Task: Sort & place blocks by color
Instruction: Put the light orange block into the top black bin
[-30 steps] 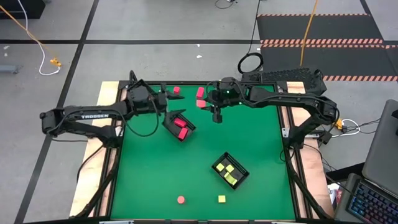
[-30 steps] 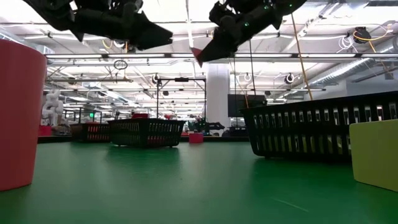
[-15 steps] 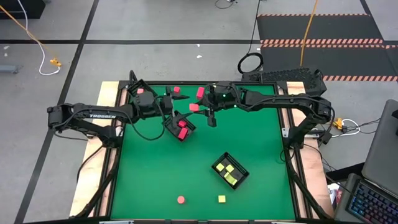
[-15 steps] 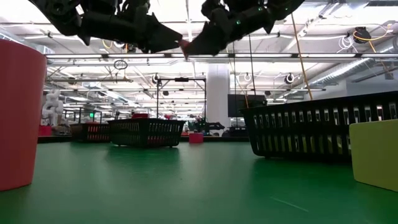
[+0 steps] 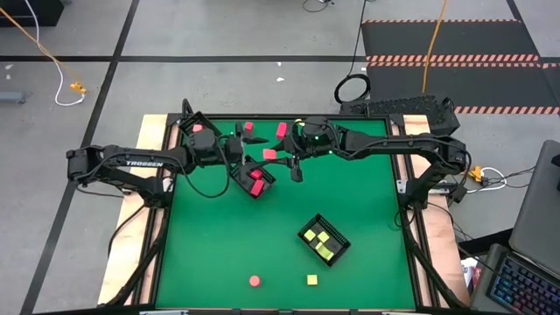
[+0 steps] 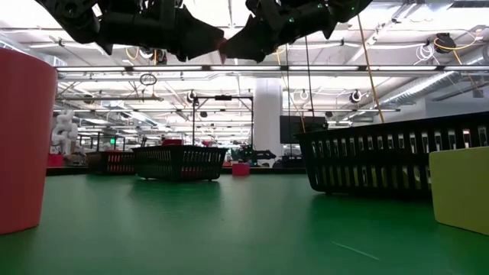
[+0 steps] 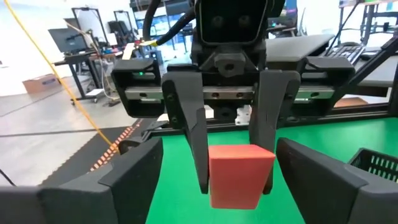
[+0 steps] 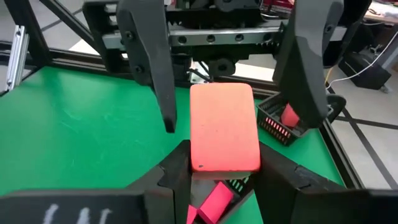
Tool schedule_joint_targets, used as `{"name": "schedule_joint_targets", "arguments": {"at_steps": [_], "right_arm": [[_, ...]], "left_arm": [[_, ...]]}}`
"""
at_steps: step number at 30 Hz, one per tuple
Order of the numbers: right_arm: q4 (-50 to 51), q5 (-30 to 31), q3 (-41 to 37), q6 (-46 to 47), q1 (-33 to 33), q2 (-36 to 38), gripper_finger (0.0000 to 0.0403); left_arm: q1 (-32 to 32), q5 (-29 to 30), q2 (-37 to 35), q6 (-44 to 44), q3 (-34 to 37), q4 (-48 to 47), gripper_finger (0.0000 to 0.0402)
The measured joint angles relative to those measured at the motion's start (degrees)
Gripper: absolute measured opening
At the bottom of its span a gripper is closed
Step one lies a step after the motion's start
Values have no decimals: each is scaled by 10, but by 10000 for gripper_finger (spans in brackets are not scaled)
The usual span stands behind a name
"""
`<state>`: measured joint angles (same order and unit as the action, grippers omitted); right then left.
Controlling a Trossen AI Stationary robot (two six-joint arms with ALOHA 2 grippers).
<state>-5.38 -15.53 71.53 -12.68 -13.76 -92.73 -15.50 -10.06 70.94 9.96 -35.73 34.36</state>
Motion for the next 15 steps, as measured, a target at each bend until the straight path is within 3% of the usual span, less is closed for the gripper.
{"name": "schedule_joint_targets", "arguments": {"at_steps": [15], "right_arm": [[-14, 0, 0, 2, 0, 0, 121]], "left_arm": [[14, -4, 0, 0, 0, 5, 238]]}}
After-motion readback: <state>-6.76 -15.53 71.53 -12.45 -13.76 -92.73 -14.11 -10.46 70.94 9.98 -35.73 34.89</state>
